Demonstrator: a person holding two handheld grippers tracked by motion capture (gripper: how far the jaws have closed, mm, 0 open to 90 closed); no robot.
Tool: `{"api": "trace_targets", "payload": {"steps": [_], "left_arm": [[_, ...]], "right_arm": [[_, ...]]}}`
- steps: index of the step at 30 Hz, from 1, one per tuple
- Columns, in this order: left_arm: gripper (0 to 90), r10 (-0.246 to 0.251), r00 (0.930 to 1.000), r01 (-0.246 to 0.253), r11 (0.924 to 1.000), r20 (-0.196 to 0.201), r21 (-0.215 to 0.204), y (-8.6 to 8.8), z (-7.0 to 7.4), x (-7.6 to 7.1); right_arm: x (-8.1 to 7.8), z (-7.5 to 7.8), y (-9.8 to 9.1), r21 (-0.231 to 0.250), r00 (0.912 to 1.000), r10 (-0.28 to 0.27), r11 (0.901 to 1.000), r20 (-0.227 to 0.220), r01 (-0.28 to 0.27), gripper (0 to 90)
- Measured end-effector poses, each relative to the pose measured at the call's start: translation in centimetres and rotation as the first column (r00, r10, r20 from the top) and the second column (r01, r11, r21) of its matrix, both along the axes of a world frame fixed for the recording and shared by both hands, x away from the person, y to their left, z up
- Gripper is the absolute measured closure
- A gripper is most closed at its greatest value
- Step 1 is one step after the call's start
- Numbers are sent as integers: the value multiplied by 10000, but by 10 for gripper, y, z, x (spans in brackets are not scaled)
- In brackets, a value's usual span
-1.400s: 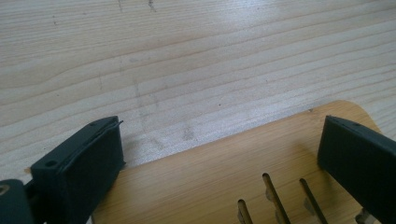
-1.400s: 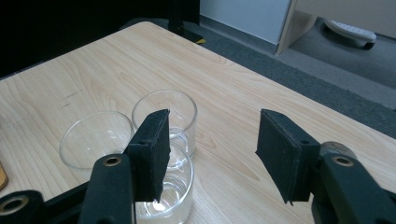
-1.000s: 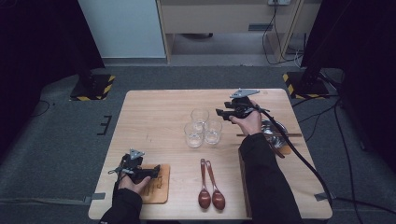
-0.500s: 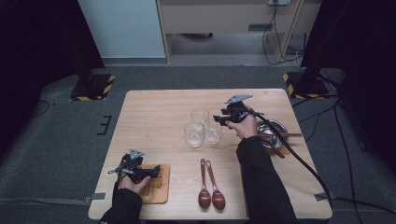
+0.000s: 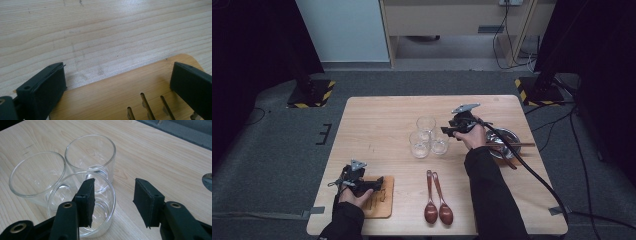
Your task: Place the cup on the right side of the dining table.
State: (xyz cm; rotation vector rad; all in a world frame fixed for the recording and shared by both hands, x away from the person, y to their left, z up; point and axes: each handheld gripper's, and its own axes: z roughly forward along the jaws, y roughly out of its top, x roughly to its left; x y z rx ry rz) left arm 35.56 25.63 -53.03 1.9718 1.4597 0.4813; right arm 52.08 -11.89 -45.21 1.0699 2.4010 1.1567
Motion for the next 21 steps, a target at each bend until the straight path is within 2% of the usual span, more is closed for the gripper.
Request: {"api": "trace_targets", "payload": {"steps": [8,15,21], "left_arm": [[0,0,10000,0,10000,0,-1,0,0,0],[0,0,10000,0,10000,-3,0,0,0,0],[0,-1,10000,1,10000,-2,1,0,0,0]], "right_arm": [[3,-8,2,-332,9994,-48,9994,-334,37,546],[4,-16,5,-533,9979,-30,9986,-654,-5,604],[7,-19,6,-463,9961,-96,9989,-882,55,637]]}}
